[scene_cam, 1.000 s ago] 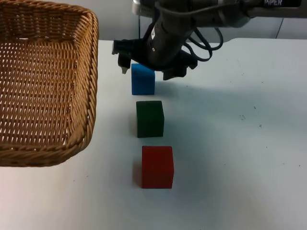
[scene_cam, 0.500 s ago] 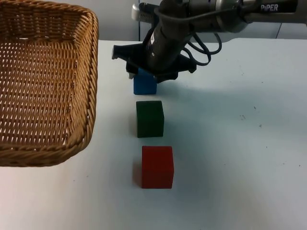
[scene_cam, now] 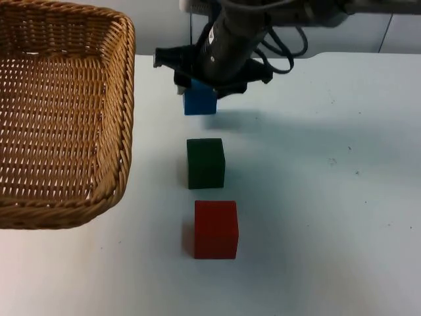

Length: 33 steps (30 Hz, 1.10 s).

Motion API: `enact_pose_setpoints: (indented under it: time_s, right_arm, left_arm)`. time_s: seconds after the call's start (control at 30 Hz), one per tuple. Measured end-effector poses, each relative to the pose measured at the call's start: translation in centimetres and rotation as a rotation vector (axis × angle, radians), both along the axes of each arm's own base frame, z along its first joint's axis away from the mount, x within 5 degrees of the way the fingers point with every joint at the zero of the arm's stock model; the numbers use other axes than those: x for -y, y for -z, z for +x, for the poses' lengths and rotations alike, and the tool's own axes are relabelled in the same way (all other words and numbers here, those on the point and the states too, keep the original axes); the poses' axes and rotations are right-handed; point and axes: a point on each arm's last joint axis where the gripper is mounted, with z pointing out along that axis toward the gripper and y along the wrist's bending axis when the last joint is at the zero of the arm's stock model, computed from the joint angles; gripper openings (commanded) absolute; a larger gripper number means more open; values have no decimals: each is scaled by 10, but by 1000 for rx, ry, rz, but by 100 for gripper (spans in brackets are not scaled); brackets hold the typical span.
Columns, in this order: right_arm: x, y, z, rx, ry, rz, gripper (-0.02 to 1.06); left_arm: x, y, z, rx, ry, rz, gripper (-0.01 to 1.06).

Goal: Pick up the basket with the left hand and place the blue cube into the basket with the right hand.

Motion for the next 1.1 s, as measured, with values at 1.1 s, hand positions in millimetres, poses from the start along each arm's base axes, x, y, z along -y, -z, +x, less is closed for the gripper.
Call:
enact_pose_setpoints:
  time_s: [1.1]
  right_arm:
    - [-99, -197, -166, 274, -557, -24, 0]
  left_arm:
    - [0, 0, 0, 1, -3, -8, 0]
